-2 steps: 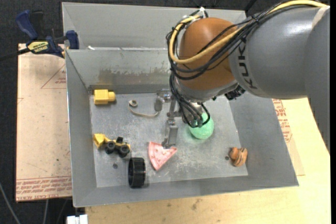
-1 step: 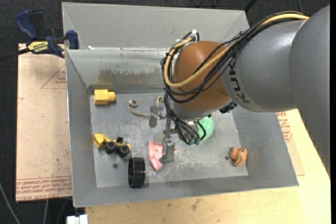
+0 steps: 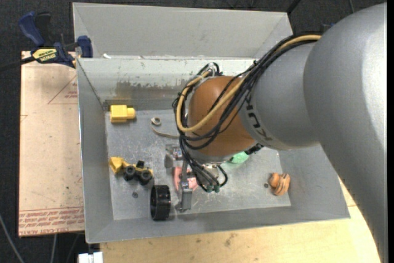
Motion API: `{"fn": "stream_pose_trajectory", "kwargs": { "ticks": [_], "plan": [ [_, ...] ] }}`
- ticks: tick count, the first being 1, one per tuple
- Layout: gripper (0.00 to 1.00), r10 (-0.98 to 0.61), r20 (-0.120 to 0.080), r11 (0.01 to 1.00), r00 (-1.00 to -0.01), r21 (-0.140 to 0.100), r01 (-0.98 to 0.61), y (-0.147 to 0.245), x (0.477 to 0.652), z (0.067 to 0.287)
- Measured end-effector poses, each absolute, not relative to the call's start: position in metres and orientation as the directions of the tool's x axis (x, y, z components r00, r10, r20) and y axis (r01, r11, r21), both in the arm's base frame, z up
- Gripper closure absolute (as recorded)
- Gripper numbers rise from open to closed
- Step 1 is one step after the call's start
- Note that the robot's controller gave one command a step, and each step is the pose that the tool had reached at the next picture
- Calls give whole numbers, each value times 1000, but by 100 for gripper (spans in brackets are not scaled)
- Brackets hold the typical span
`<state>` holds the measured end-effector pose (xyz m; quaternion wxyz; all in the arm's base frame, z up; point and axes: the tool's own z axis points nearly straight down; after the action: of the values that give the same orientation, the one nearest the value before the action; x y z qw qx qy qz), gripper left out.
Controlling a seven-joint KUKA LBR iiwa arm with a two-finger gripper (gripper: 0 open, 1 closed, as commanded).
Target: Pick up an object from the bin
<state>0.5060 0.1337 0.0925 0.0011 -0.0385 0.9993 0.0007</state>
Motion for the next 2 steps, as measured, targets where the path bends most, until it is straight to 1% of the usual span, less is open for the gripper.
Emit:
{"fn": "stream_pose_trajectory", "kwargs": {
  "ticks": [1, 2],
  "plan": [
    [0, -52, 2, 999, -999, 2, -52, 137, 510, 75],
    [0, -112, -1, 994, -994, 0, -112, 132, 499, 72]
  ]
}}
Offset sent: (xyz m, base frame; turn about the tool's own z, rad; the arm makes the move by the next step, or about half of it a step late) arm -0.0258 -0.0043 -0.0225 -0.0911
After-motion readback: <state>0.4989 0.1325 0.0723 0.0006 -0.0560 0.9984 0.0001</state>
